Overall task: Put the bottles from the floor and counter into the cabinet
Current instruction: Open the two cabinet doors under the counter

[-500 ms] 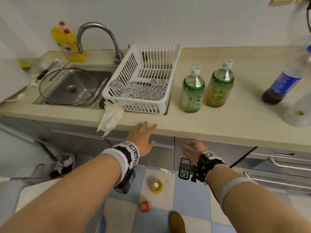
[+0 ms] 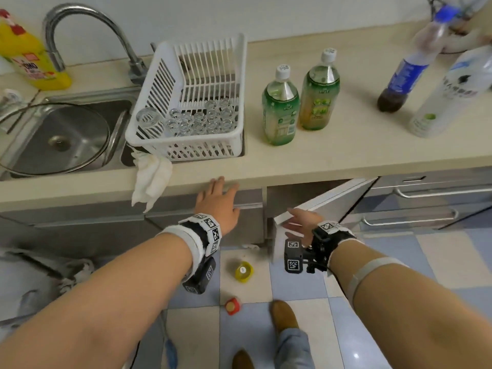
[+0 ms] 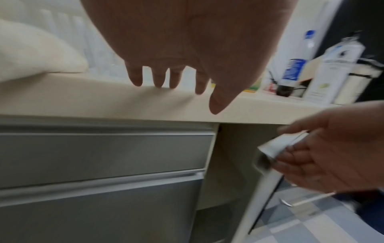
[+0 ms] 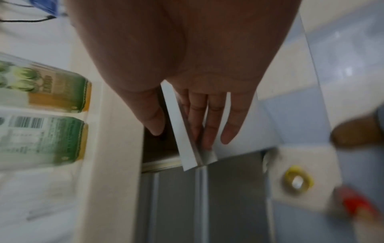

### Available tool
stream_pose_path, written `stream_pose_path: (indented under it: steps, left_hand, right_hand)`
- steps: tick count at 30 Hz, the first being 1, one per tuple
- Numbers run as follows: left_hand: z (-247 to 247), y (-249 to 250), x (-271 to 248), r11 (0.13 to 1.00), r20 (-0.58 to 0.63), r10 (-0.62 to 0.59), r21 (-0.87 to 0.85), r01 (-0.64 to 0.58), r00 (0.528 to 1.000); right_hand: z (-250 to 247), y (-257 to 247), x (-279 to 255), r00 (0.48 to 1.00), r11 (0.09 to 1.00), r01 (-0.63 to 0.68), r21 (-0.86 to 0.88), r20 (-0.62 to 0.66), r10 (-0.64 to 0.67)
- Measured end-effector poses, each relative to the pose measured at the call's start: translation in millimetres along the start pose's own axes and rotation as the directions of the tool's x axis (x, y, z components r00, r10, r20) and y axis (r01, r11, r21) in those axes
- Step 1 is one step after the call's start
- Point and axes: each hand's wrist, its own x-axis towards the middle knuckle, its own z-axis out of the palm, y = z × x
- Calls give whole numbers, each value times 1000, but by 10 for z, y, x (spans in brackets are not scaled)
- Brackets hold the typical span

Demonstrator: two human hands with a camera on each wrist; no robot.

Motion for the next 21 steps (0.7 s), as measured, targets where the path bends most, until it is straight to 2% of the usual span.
stream_pose_path:
  steps: [3,5,7,11,15,17,21]
  left_hand:
    - [-42,276,-120,994,17,111,-5,-111,994]
    - [-37,512,-174,982,36,184,-34,-183,982]
    - [11,766,-231,968,59,249,-59,-245,967]
    - [212,1232,-350,943,88,330,-66,-325,940]
    - [491,1555,-426,930,118,367,-52,-363,923]
    - [611,1693,-468,932,147,363,-49,-360,920]
    - [812,1983,-534,947,188,322,-49,-319,928]
  right_hand:
    - [-454,331,-299,982,940,12,-342,-171,-75]
    - [-797,484,-534,951,806,-23,-592,-261,-164]
    - [-1172,604,-719,902,648,-77,-758,-329,-278]
    - [-1853,750,-869,812,448,-220,-866,-417,-409]
    - [-2361,814,-904,759,345,-298,-890,-440,-480]
    - [-2594,800,-900,760,303,-304,-903,-421,-495]
    - [-2941,731,-857,794,201,-255,-946,-324,-515]
